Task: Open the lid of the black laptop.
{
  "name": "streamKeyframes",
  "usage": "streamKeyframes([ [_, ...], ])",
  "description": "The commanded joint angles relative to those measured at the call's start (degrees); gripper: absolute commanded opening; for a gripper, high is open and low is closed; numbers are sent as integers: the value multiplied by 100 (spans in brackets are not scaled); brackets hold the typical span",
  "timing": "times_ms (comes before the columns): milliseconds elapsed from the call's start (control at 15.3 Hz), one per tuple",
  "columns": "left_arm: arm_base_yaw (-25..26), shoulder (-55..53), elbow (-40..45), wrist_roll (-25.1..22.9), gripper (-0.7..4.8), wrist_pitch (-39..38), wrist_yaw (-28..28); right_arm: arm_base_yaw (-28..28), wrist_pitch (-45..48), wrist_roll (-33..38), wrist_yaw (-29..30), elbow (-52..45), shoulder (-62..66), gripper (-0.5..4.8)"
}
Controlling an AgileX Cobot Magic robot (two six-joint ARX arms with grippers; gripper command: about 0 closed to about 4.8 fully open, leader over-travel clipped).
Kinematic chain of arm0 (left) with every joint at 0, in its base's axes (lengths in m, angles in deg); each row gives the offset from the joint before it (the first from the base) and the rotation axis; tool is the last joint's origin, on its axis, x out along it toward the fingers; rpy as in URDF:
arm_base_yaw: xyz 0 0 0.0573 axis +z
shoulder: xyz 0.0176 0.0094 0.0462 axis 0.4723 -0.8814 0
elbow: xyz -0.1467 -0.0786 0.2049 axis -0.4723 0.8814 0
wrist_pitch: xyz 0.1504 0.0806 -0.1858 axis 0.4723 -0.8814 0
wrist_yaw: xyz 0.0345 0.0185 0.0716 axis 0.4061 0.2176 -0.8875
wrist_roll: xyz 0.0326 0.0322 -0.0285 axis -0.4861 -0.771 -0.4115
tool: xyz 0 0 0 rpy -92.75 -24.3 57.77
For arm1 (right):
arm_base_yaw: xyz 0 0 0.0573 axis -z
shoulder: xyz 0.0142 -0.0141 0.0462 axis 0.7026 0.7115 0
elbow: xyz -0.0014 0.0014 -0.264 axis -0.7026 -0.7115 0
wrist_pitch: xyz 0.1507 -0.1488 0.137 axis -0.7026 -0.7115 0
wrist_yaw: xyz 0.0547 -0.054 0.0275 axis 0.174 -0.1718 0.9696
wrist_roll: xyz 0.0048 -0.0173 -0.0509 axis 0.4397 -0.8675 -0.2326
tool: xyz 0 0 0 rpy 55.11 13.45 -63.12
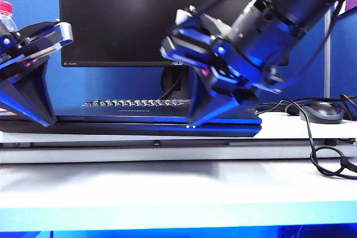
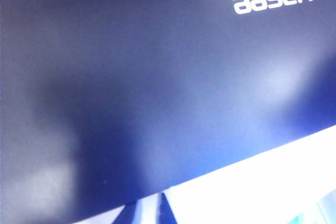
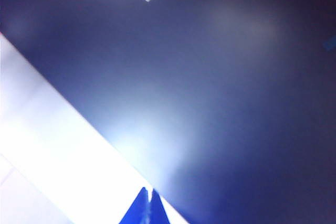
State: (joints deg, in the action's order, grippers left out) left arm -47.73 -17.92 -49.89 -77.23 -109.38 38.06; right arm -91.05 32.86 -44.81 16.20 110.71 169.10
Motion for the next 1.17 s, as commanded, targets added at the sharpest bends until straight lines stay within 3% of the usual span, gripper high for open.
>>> streamKeyframes([
  [65,11,7,-28,0,53,535,-120,20,55,20,-160,33,-20,-6],
  [1044,13,7,-28,0,53,946,-131,240,546,28,-256,35,-26,-6],
  [1174,11,7,-28,2,53,1043,-341,330,560,24,-262,35,-28,-6],
])
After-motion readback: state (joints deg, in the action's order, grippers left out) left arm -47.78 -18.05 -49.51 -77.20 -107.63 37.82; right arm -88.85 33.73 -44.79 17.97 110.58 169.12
